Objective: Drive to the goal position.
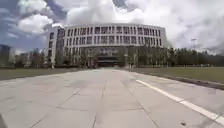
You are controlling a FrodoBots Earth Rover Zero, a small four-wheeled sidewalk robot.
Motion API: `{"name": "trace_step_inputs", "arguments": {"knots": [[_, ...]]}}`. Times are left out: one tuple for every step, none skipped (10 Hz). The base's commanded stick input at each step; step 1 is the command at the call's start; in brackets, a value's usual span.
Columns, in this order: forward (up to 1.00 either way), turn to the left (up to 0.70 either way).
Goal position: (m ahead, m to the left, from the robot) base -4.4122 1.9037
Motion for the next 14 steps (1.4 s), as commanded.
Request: {"name": "trace_step_inputs", "arguments": {"knots": [[0.7, 0.01], [0.7, 0.01], [0.7, 0.01], [0.7, 0.01], [0.7, 0.01], [0.7, 0.01], [0.7, 0.01], [0.7, 0.01], [0.7, 0.01], [0.7, 0.01], [0.7, -0.11], [0.7, -0.29], [0.7, -0.02], [0.7, 0.01]]}}
